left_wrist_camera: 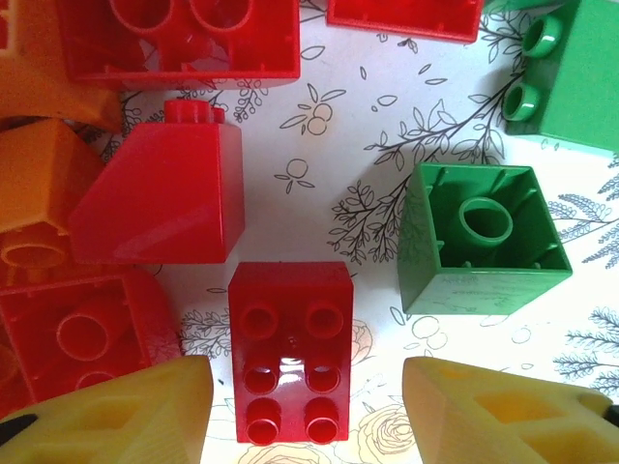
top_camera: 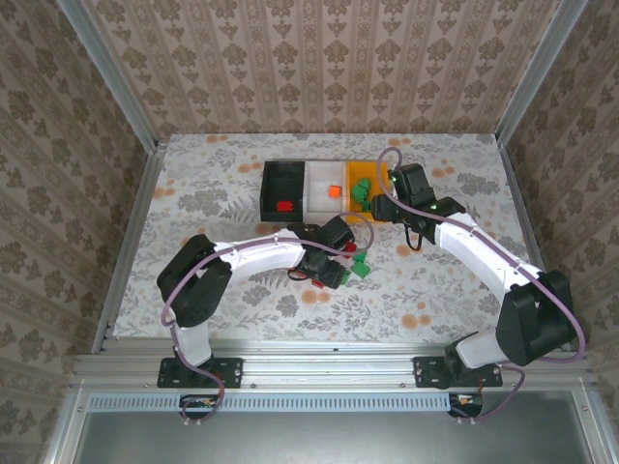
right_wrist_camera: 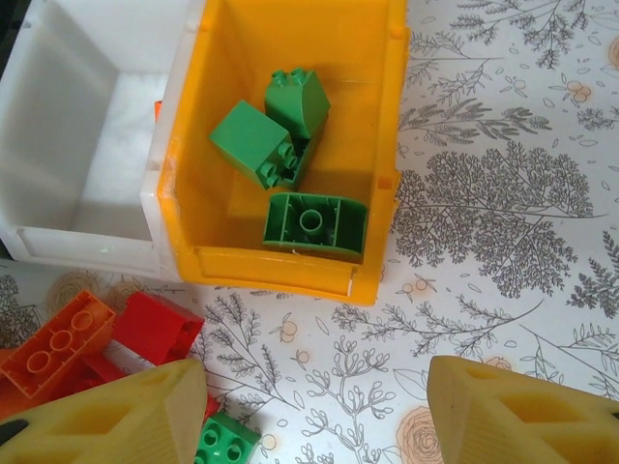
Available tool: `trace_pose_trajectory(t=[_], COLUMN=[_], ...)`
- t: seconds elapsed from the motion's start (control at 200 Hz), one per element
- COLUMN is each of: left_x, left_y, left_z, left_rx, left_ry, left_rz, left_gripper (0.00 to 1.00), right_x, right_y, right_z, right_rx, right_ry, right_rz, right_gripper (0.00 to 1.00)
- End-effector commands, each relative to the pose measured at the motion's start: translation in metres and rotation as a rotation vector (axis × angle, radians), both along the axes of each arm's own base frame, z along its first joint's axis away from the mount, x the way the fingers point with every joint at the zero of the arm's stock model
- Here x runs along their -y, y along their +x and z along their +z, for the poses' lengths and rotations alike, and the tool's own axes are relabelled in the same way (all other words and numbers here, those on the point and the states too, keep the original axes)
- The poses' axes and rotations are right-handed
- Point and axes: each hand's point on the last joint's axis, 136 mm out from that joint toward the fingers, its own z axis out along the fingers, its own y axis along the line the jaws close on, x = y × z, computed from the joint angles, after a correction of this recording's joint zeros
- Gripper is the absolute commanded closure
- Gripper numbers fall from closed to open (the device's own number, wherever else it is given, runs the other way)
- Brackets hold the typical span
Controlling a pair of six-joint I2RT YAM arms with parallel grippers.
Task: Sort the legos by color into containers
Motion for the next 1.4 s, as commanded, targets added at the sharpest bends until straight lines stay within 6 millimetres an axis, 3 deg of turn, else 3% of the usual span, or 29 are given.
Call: trace_pose_trajectory(t=[0.0, 0.28, 0.295, 0.335, 0.685, 0.82, 0.98, 1.23, 1.4], left_x=[0.000, -0.008, -0.009, -0.009, -0.009, -0.011, -0.008, -0.004, -0.001], left_y=[-0.001, -0.002, -0.002, -0.003, -0.003, -0.002, 0.000, 0.003, 0.008], left_z=[-0.009, -0.015, -0.016, -0.018, -0.023, -0.019, -0.008, 0.017, 0.051], left_rx=[-0.018, -0.018, -0.019, -0.021, -0.022, -0.010, 0.010, 0.041, 0.084], left_ry=[0.012, 0.059, 0.060, 0.063, 0.081, 0.083, 0.062, 0.034, -0.008], left_rz=[-0.015, -0.008, -0.007, -0.007, -0.021, -0.025, -0.040, -0.051, -0.065], left_gripper=[0.40, 0.42, 0.42, 0.43, 0.49, 0.64, 0.76, 0.79, 0.79], right_x=[-0.001, 0.000, 0.000, 0.001, 0.002, 0.003, 0.003, 0.004, 0.003], right_y=[-0.003, -0.003, -0.004, -0.005, -0.006, -0.006, -0.007, -0.008, -0.008], right_z=[0.005, 0.005, 0.015, 0.018, 0.022, 0.024, 0.025, 0.025, 0.023], right_rx=[0.014, 0.017, 0.043, 0.051, 0.060, 0.068, 0.069, 0.075, 0.070], right_ry=[0.025, 0.026, 0.035, 0.037, 0.033, 0.036, 0.036, 0.039, 0.040], right_rz=[-0.002, -0.005, -0.004, -0.005, -0.007, -0.009, -0.011, -0.012, -0.011], right_gripper=[0.37, 0.37, 0.37, 0.38, 0.37, 0.38, 0.37, 0.38, 0.38])
